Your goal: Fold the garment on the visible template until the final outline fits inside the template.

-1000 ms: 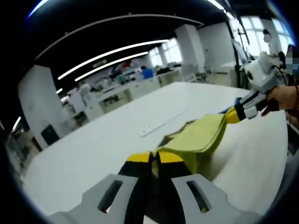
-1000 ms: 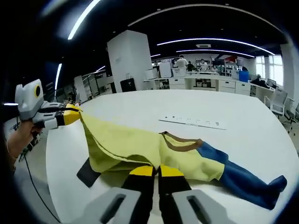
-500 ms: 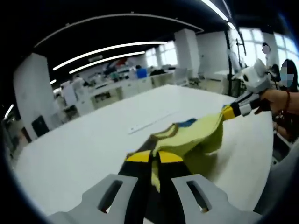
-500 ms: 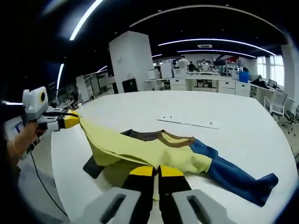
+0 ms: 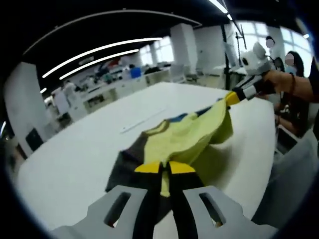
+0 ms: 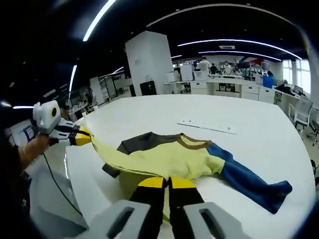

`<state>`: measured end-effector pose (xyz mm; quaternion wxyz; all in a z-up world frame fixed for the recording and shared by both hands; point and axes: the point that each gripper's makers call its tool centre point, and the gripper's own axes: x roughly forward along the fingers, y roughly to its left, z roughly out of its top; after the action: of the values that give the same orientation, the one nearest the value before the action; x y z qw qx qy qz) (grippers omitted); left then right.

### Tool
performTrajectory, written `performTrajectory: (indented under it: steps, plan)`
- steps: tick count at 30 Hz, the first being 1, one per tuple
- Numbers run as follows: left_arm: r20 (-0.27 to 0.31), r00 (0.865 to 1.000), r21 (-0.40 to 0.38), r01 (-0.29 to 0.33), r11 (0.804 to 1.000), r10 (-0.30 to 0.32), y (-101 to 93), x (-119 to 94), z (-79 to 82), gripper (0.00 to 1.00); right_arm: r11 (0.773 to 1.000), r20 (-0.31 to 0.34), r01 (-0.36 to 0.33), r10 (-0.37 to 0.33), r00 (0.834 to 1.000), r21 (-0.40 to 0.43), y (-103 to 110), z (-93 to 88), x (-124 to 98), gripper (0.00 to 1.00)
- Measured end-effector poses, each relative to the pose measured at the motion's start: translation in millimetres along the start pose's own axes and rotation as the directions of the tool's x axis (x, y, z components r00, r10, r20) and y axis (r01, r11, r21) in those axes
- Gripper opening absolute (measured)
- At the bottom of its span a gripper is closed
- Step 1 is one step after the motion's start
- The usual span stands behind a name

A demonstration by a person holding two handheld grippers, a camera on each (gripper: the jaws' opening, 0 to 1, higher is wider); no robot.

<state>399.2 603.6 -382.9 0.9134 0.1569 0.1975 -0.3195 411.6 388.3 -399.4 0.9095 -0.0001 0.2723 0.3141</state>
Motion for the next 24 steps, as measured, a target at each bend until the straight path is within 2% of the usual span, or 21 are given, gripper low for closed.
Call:
performTrajectory:
  steps: [4,11,15,19,24]
  plan:
    - [-0.016,1.000,-0.004,-0.006,1.000,0.006,-2.9,-7.8,-8.1,0.01,0.999,-0.009,-0.048,0.048,0.999,0.017,9.7,-7.1,-8.1,0.00]
    - [-0.069,0.997,-0.009,0.022,1.000,-0.023,-13.2,-18.9,-29.2,0.01,0.994,-0.054,-0.109,0.108,0.993,-0.021,33.1,-25.8,-13.2,0.00]
    - [-0.117,0.993,0.000,0.022,1.000,-0.022,-18.1,-26.5,-47.5,0.01,0.986,-0.090,-0.157,0.151,0.984,-0.058,49.0,-42.1,-16.4,0.00]
    - [-0.155,0.987,-0.034,0.027,0.999,-0.032,-20.2,-30.8,-67.6,0.01,0.978,-0.121,-0.200,0.193,0.974,-0.051,63.1,-59.0,-16.8,0.00]
    - [-0.208,0.977,-0.037,0.035,0.999,-0.042,-25.9,-31.8,-89.8,0.01,0.973,-0.144,-0.227,0.220,0.965,-0.037,73.9,-77.4,-13.5,0.00]
